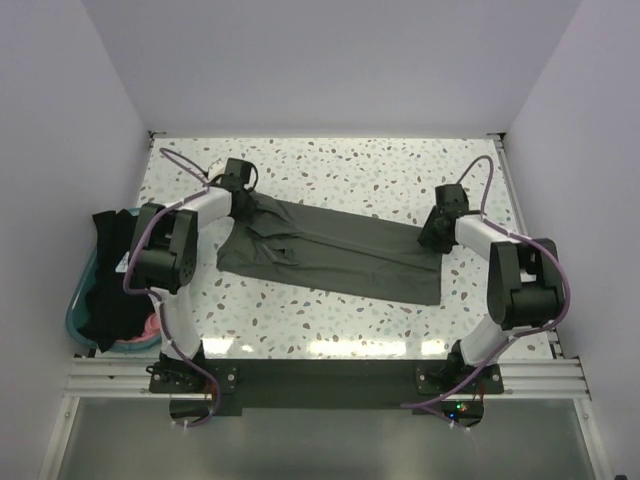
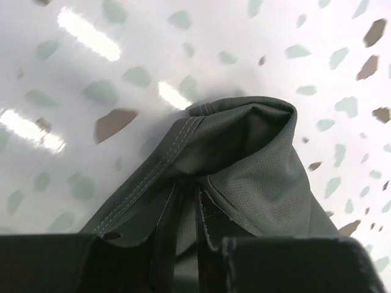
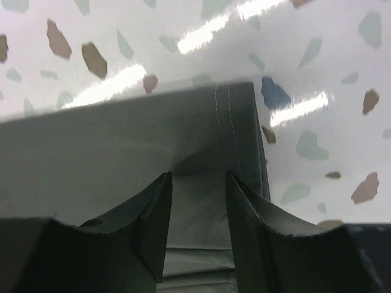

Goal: Fold and stack the t-shirts
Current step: Fold the tshirt

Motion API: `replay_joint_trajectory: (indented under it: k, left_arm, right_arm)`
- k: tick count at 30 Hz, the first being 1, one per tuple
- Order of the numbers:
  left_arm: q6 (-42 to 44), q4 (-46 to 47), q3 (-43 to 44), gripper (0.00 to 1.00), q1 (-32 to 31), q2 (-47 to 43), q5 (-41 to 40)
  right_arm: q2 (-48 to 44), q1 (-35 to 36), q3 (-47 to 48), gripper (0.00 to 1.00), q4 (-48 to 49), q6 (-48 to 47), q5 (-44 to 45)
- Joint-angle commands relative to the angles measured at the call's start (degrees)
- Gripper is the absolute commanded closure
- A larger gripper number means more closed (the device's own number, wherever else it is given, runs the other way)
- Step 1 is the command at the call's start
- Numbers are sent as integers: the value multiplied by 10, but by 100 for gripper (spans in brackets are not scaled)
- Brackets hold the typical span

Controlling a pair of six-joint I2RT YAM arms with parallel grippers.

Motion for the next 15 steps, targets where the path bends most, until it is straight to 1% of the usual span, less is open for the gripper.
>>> replay_joint_trajectory:
  k: [1,3,4,6,7,8,9,10,11,12,13,14,15]
  left_arm:
    - [44,-8,81,79,-9,78,26]
    - [66,-15,126,79,-18,108,32]
    - [82,-29,187,79,-32,143,26]
    - [108,-57,251,79,-46,181,25]
    - [129,-69,285,79,-62,221,22]
    - [140,-80,353,79,-69,240,23]
    - [152,-76,383,79,-75,259,31]
    - [176,-75,450,78,-87,297,55]
    - [185,-80,485,78,-92,317,60]
    - [196,-67,514,78,-97,333,68]
    - [220,-51,537,73,-104,360,104]
    - [231,-31,571,71,-108,370,126]
    - [241,11,583,69,-111,379,142]
  right_arm:
    - [-65,-1,-51,57,29,36,-29]
    - [-108,7,-85,57,47,56,-64]
    - [-124,12,-122,57,67,75,-71]
    - [-154,29,-160,57,84,98,-83]
    - [-194,36,-200,57,104,122,-89]
    - [-212,56,-219,57,110,135,-90]
    - [-234,72,-234,57,116,150,-85]
    - [-269,90,-262,57,126,180,-78]
    - [-285,137,-273,57,128,197,-71]
    - [-298,164,-280,58,129,213,-62]
    - [-307,190,-291,58,133,249,-40]
    - [-322,255,-295,59,136,268,-22]
    - [-325,289,-299,59,140,286,-6]
